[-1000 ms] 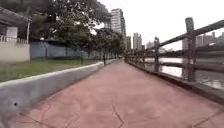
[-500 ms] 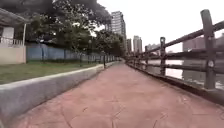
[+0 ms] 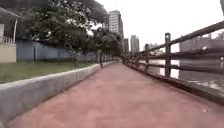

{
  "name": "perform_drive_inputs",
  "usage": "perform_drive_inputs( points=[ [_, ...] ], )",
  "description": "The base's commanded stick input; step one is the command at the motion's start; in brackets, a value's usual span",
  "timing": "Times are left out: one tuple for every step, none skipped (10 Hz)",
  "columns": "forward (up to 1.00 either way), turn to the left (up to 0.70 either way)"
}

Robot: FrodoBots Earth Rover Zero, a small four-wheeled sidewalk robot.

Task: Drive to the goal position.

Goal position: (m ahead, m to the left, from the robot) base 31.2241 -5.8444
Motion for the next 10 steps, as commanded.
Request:
perform_drive_inputs(
  points=[
    [0.99,0.0],
    [0.99,0.0],
    [0.99,0.0],
    [0.99,0.0],
    [0.99,0.0],
    [0.99,0.0],
    [0.99,0.0],
    [0.99,0.0],
    [0.99,0.0],
    [0.99,0.0]
  ],
)
